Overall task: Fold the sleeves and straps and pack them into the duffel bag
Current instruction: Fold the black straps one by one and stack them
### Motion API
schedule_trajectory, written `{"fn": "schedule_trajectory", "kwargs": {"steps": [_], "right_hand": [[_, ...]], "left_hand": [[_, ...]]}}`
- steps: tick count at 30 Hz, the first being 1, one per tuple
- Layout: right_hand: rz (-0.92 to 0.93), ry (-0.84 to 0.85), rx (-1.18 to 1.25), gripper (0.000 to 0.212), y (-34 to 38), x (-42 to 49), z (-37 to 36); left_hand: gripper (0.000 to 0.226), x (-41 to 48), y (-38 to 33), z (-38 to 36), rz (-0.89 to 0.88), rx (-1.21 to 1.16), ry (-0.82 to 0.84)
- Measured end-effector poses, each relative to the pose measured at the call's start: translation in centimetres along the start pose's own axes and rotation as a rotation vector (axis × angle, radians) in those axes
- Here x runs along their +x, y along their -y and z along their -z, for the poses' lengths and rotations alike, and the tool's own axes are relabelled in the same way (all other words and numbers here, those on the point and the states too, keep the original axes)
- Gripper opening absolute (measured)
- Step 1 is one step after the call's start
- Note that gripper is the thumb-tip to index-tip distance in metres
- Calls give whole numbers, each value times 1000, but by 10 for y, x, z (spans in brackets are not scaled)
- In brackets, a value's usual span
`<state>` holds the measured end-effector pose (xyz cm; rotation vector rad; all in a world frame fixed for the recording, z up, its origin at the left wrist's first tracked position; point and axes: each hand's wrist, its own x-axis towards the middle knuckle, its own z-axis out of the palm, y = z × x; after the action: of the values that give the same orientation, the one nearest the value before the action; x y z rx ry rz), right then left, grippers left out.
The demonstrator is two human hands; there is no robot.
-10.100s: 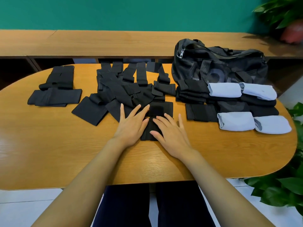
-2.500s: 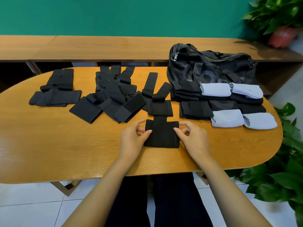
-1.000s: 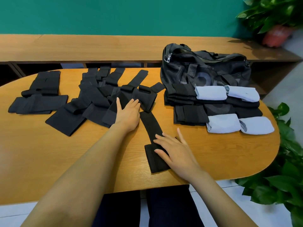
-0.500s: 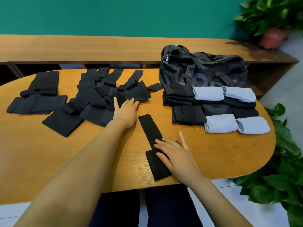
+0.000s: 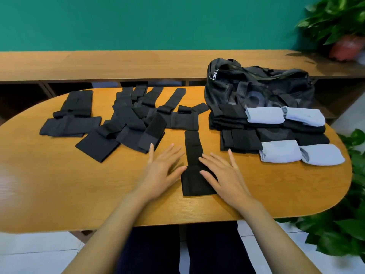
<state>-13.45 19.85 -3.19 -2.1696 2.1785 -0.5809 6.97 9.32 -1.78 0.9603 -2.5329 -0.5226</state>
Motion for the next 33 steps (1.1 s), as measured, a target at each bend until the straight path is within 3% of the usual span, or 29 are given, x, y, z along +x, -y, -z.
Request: {"fn": "schedule_trajectory", "kwargs": {"steps": [7, 16, 19, 26, 33], "right_hand": [[80, -31, -11, 60, -11, -11, -1], [128, -32, 35, 67, -10, -15, 0], [149, -51, 46, 69, -10, -16, 0], [190, -209, 62, 44, -9, -19, -2], [155, -262, 159, 39, -9, -20, 0]], "left_hand": [[85, -22, -10, -18, -109, -12, 168], [62, -27, -12, -21, -108, 21, 59], [68, -26, -12, -21, -68, -27, 12], [71, -28, -10, -21, -64, -77, -66], [44, -35, -10, -19, -91, -184, -184]]}}
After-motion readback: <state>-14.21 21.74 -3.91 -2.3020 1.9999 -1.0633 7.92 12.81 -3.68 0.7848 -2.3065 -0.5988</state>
